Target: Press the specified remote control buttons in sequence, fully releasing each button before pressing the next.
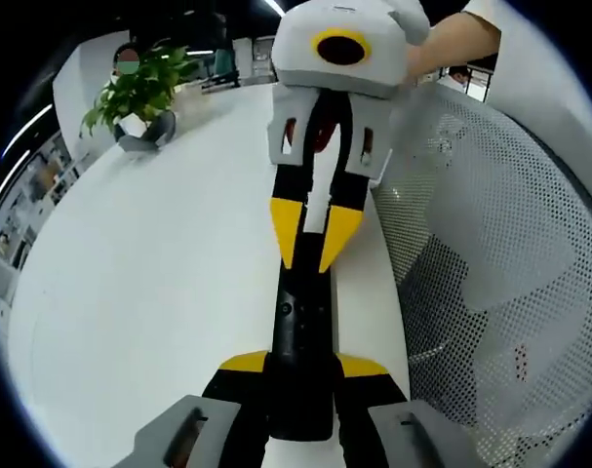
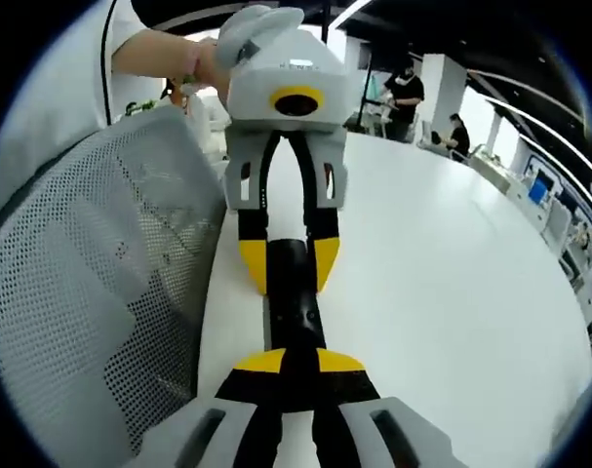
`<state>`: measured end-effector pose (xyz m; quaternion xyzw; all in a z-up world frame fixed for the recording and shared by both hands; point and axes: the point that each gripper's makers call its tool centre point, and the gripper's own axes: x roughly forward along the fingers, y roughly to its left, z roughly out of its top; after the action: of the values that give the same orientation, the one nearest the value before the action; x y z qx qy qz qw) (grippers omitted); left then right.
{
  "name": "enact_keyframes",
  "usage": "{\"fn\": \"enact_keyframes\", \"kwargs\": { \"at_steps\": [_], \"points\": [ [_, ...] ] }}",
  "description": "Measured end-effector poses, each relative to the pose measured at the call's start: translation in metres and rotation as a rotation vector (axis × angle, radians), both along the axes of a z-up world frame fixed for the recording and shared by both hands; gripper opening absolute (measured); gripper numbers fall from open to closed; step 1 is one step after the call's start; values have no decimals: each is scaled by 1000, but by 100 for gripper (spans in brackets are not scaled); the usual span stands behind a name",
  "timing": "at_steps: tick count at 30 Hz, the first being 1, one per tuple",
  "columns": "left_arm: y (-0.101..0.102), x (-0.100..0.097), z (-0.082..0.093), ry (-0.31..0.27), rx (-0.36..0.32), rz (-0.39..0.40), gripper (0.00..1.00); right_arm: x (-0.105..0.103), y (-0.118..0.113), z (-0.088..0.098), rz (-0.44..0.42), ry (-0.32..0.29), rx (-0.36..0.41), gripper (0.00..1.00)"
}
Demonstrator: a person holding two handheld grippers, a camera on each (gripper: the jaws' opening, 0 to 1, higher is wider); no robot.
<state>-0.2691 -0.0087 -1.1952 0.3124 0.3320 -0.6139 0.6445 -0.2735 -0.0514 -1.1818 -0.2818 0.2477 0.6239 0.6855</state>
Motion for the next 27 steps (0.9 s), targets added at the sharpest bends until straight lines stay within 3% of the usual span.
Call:
{"fn": "enact_keyframes", "kwargs": {
  "at_steps": [6,8,10,13,15,21,22,25,27],
  "points": [
    [0,0,0,-2,8,-6,25,0,5,1,87,-13,-38,5],
    [0,0,0,-1,6,-2,25,-1,5,0,112,-20,-99,5],
    [0,0,0,2,5,4,25,0,5,-1,91,34,-178,5],
    [0,0,0,1,13,1,25,1,6,-3,143,44,-311,5],
    [0,0,0,1,16,-2,25,2,7,-4,118,83,-356,4],
    [0,1,0,3,-3,6,25,4,7,-4,33,147,-354,4],
    [-1,1,0,3,-6,8,25,4,7,-4,9,153,-324,4],
    [-1,1,0,2,-12,11,25,3,6,-2,16,88,-242,4],
    [-1,1,0,2,-18,14,25,3,6,-1,-25,101,-189,4]
  ]
}}
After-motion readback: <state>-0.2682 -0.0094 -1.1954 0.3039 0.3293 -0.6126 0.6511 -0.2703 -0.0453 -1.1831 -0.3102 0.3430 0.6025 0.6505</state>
